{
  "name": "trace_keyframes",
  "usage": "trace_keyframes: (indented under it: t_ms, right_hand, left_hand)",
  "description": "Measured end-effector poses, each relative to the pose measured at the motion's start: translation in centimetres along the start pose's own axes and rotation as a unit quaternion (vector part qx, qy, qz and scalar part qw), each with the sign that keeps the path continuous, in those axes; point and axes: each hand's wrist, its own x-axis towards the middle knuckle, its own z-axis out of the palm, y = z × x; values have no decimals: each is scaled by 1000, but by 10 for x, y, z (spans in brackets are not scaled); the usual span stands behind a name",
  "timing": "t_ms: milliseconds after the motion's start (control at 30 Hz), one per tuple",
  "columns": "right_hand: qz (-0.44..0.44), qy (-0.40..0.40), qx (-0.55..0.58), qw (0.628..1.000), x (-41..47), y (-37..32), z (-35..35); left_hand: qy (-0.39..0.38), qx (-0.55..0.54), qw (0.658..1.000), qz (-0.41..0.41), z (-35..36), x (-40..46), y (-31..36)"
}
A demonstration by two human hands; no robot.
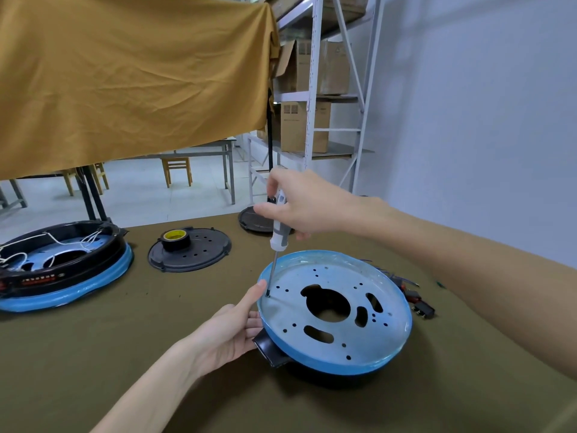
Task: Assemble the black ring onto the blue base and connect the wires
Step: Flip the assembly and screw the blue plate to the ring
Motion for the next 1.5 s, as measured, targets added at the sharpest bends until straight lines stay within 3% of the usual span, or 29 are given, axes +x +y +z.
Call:
trace_keyframes:
  t_ms: [67, 100, 167, 200, 300, 367, 467, 500, 567, 633, 700, 800, 867, 967, 1000, 1100, 1133, 1233, 1367, 1500]
  right_hand:
    - [31, -20, 84, 996, 1, 5, -1]
    - [53, -45, 186, 980, 1, 10, -2]
    - [67, -77, 404, 909, -1, 16, 2]
    - [46, -59, 447, 891, -3, 17, 9]
    - [1, 83, 426, 901, -6, 19, 37]
    - [17, 123, 437, 891, -6, 17, 46]
    - [53, 65, 551, 830, -3, 13, 49]
    - [47, 60, 556, 828, -3, 13, 51]
    - [-5, 92, 478, 873, -5, 13, 56]
    - [-47, 141, 418, 896, -5, 11, 62]
    - [-34, 169, 400, 900, -1, 11, 67]
    - [-19, 144, 432, 890, 3, 10, 73]
    - [-12, 122, 484, 866, 5, 9, 74]
    - [27, 57, 646, 761, 11, 12, 68]
    - [31, 55, 657, 752, 12, 13, 68]
    - [28, 141, 538, 831, 12, 18, 76]
    - [30, 167, 524, 835, 12, 20, 79]
    - [26, 174, 550, 817, 12, 22, 79]
    - [20, 86, 674, 734, 11, 21, 75]
    - [18, 137, 611, 780, 12, 23, 80]
  left_hand:
    - [4, 6, 1000, -6, 1, -1, 0]
    - [9, 7, 1000, -8, 3, -1, 1]
    - [18, 8, 1000, -6, 5, -3, 2]
    - [21, 8, 1000, -5, 6, -4, 2]
    - [21, 8, 1000, -5, 6, -3, 3]
    - [27, 8, 1000, -6, 6, -1, 2]
    - [39, 8, 999, 0, 5, 1, 1]
    - [41, 11, 999, 0, 6, 2, 1]
    - [48, 14, 999, 3, 8, 2, 1]
    - [62, 8, 998, 11, 10, 0, 2]
    - [67, 5, 998, 13, 13, -2, 2]
    - [82, -11, 996, 18, 16, -3, 2]
    - [97, -31, 995, 19, 16, -3, 2]
    - [92, -33, 995, 15, 13, -1, 1]
    - [82, -28, 996, 13, 11, 0, 2]
    - [45, -18, 999, 6, 6, 0, 3]
    - [34, -20, 999, 3, 5, 0, 3]
    - [17, -27, 999, -3, 2, 2, 3]
    - [0, -29, 999, -21, 1, 2, 4]
    - [-3, -34, 999, -28, -1, 4, 2]
